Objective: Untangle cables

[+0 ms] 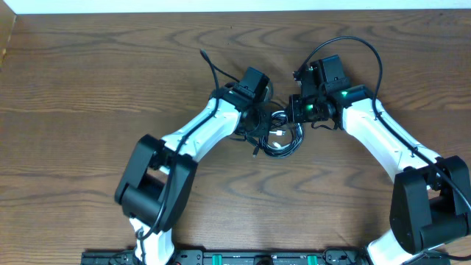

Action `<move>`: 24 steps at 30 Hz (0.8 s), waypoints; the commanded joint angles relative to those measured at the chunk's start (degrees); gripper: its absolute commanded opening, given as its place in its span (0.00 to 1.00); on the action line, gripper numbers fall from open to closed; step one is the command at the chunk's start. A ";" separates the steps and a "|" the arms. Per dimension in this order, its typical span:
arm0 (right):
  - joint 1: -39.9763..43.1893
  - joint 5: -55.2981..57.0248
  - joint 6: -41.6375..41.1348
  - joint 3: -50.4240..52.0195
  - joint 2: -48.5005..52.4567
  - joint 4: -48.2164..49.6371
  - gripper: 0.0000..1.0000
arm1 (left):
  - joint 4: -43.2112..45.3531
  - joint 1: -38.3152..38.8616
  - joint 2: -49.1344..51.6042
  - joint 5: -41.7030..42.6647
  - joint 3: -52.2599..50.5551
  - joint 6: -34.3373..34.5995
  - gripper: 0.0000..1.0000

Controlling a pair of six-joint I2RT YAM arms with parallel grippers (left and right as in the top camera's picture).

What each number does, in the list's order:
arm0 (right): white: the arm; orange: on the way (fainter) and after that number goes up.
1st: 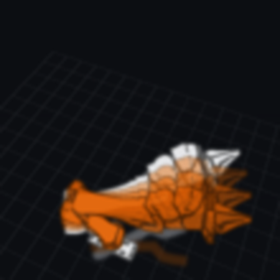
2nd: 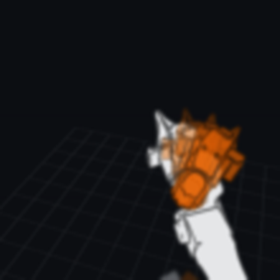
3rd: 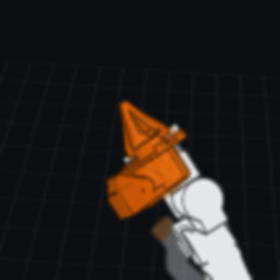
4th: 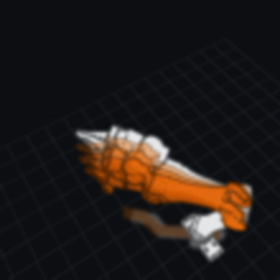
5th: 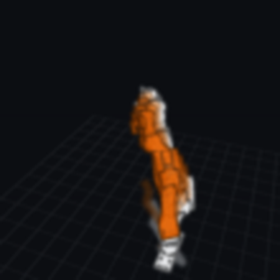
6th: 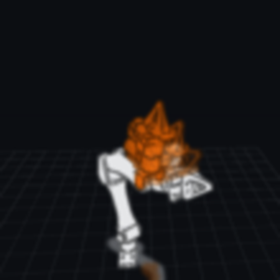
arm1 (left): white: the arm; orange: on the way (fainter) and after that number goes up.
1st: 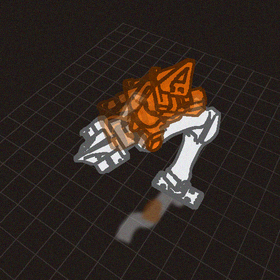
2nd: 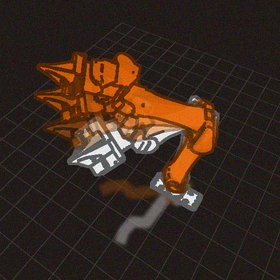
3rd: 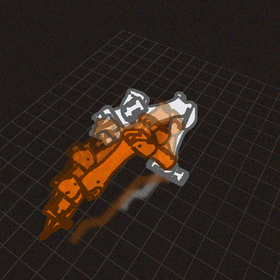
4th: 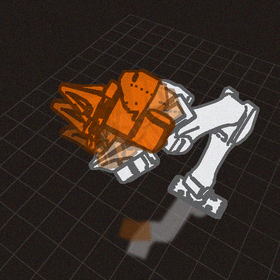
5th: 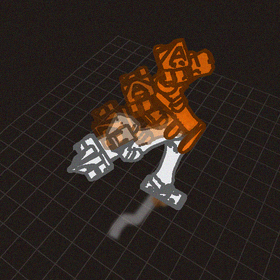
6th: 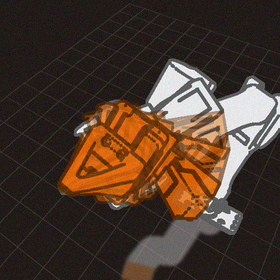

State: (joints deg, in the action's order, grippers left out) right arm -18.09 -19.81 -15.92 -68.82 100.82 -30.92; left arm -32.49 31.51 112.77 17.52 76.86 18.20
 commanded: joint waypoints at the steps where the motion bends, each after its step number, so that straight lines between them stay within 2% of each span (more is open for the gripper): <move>1: -0.50 1.49 0.09 -0.79 -0.17 0.02 0.01 | 0.42 -0.22 2.99 1.36 0.48 -0.22 0.11; 10: -0.81 1.49 -4.63 -0.76 0.90 -0.63 0.02 | 0.94 -1.68 -1.05 1.11 2.78 0.13 0.12; 15: -1.84 1.49 -10.32 -0.57 1.51 -5.11 0.03 | 5.73 -1.70 -2.67 1.09 2.89 0.26 0.13; 18: -3.54 1.53 -12.79 1.81 1.60 -5.81 0.04 | 6.49 -1.70 -2.51 1.14 2.89 3.72 0.13; 24: -4.11 3.80 -16.63 6.60 1.64 -4.50 0.06 | 4.98 -1.53 -2.38 1.36 2.78 3.78 0.17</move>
State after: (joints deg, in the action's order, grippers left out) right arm -22.09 -17.74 -28.82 -64.58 101.58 -35.97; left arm -26.35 29.93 111.24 19.18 78.89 21.21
